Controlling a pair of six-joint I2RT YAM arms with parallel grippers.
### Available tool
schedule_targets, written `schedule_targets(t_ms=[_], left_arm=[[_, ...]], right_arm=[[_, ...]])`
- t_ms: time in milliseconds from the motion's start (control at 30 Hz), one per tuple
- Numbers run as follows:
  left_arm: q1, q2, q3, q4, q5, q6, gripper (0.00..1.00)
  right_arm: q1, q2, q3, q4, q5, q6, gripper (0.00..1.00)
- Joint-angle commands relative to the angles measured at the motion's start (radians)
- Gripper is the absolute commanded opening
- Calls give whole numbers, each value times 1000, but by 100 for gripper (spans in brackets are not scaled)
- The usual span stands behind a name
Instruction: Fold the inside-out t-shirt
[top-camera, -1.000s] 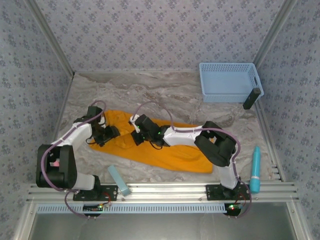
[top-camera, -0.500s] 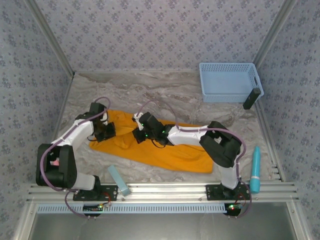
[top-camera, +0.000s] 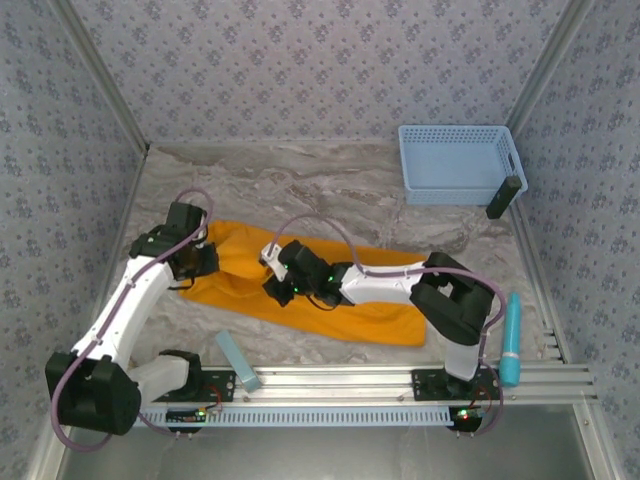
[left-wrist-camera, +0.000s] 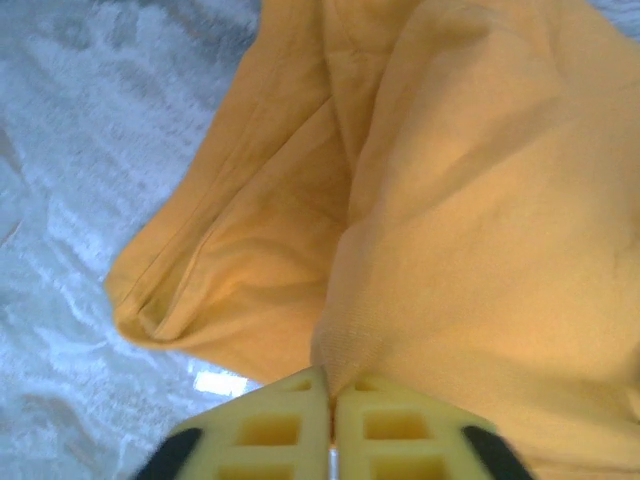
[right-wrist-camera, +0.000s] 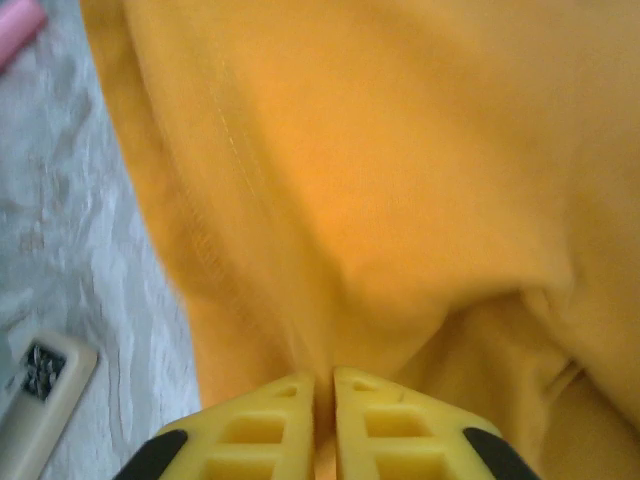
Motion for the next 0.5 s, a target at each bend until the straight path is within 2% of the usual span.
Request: schedule_targets(t_ms=[0,33,67,133,300,400,467], left_arm=[[12,-73,-35,-54,-72,-107,41],[15,-109,-45,-41,-66,-130,53],[20,-136,-53,-21,-59,-148,60],[43,-160,-52,35,0,-149,66],[119,26,12,118,158,-148,66],[129,178,45,194,175,-123,64],[146,285,81,229,182,-100,56]], right_arm=[[-3,-21,-52,-52,-22,-50,25],[-6,-37,-60,-55,-20,-50,26],[-14,-50,-65,-59,-17,-48,26],[-41,-85,-74,-71,-21,-43,28],[-104,-110,-20,-120,-61,-65,32],[-103,-55,73,-146,-69,-98,38],[-88,-8,118,-120,-73,-103,45]])
